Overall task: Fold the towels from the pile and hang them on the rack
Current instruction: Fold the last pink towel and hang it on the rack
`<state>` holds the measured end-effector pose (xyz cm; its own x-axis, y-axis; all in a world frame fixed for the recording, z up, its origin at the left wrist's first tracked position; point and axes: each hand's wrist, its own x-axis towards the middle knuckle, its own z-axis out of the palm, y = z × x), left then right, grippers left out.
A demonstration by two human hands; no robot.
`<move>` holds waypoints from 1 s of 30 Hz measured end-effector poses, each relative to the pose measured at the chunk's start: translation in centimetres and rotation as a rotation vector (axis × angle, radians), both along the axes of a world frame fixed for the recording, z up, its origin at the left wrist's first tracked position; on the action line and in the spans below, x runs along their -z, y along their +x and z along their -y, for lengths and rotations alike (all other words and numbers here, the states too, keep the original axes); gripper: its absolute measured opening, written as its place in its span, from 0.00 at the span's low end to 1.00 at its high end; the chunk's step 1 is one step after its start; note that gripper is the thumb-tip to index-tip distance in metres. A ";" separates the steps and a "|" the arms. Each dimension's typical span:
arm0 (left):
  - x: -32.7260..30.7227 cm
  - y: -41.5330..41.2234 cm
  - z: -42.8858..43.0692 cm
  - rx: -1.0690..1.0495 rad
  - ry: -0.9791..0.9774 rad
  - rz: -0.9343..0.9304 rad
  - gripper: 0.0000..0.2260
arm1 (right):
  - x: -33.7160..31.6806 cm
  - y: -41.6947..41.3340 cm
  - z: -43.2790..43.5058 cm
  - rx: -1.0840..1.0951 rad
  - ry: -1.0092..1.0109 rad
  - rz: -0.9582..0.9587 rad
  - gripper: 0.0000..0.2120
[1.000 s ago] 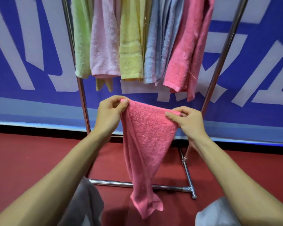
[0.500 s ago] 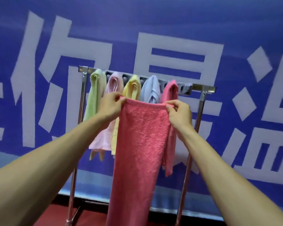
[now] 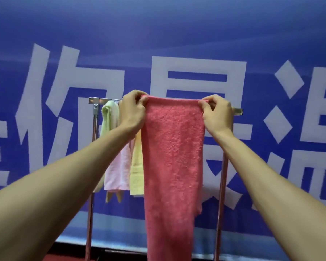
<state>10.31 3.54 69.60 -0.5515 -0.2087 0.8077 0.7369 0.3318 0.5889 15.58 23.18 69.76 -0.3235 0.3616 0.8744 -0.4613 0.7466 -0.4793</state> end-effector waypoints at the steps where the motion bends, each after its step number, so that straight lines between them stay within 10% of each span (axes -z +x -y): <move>1: 0.4 0.0 0.0 -0.015 -0.017 0.010 0.08 | 0.3 0.1 0.1 0.022 0.017 0.008 0.06; 12: 6.7 -2.5 0.6 0.129 -0.330 0.348 0.09 | 5.7 -1.3 -0.9 0.040 0.098 0.238 0.05; 30: 32.4 -4.6 2.2 0.514 -0.098 0.855 0.08 | 31.8 -4.0 -2.8 -0.237 -0.292 0.915 0.06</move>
<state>5.75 1.30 37.18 -0.9594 0.2643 0.0985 0.1462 0.1674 0.9750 11.54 25.93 37.97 -0.9221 0.3617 0.1375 0.0569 0.4782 -0.8764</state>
